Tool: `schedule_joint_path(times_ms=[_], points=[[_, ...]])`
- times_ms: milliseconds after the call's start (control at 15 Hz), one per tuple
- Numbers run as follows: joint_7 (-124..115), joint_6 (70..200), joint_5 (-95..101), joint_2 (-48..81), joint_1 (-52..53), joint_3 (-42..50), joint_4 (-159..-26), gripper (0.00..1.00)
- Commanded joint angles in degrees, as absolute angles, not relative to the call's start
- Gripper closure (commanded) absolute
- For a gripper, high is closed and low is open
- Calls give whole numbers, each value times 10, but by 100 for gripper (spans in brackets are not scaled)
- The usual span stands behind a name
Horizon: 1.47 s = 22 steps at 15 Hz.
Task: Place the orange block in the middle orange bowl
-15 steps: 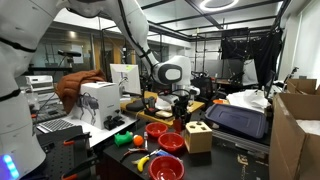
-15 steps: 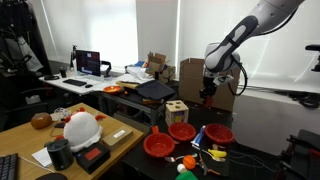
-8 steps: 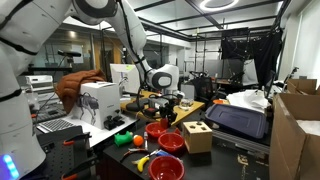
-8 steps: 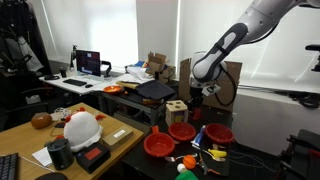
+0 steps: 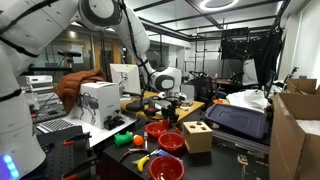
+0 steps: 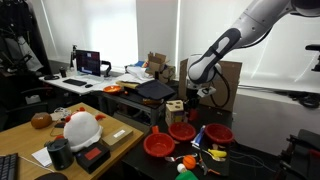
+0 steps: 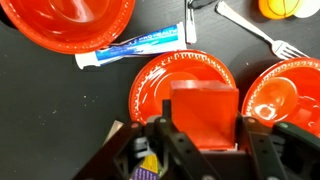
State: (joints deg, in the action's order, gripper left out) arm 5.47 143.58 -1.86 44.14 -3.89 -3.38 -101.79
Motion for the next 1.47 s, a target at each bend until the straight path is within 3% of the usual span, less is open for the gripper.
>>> schedule_joint_path(times_ms=[0,933,1400], points=[[58,1414,-31,453,-39,-41,-986,74],[15,1387,-9,523,4,-9,-913,74],[9,1359,6,586,22,4,-807,74]])
